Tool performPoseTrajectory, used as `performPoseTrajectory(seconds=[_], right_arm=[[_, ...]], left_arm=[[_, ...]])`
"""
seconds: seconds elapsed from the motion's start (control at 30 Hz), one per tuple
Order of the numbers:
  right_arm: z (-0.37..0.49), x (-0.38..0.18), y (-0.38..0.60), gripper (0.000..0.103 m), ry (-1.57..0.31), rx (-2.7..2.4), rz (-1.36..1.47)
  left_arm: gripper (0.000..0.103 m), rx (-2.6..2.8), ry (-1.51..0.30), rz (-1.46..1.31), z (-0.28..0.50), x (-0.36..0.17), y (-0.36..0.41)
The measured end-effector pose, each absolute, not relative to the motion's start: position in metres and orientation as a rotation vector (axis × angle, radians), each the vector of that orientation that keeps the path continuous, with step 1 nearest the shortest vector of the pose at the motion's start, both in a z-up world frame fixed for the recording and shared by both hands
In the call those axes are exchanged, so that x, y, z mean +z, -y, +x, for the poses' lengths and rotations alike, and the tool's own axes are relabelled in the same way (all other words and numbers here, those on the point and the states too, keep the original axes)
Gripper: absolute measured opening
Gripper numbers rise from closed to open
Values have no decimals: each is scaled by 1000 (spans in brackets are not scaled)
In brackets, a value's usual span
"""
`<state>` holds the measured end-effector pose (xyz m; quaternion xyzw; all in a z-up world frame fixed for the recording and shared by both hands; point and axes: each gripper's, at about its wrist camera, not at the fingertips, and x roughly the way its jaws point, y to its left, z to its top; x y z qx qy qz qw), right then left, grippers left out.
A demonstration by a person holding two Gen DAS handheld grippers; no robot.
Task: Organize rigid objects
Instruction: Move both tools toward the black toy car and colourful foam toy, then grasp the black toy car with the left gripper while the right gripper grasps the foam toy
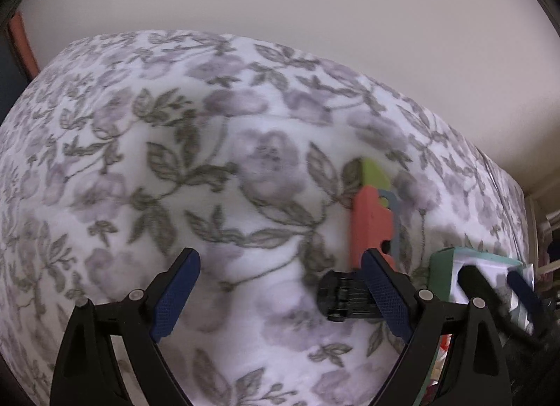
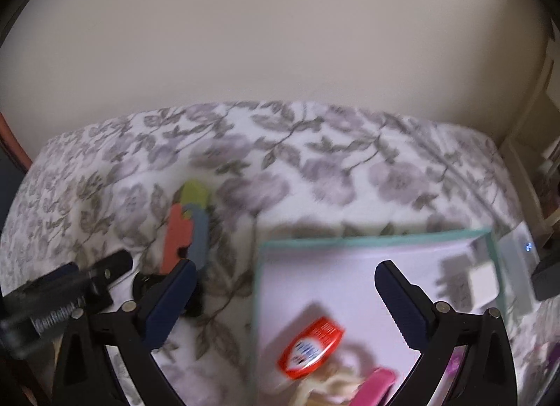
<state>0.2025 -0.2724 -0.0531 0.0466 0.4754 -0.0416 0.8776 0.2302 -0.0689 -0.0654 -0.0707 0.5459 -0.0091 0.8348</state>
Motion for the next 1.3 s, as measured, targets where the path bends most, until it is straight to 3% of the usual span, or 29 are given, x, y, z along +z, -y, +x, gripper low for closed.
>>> performPoseTrajectory(seconds=[0.7,0.8,0.87,1.3], right_arm=[[220,-57,317,103,-1026,-173,152],[222,-56,314,103,-1029,-164,147],[223,-56,311,103,-1031,-158,140],[239,-54,272,103,-1043,-71,100]], left_arm=[[93,-194,-1211,5,216,-86,133],[87,-197,-1210,7,215,-85,134],[77,-203,-1215,1,216,-84,134],[77,-108,-1220,-23,225,-84,100]])
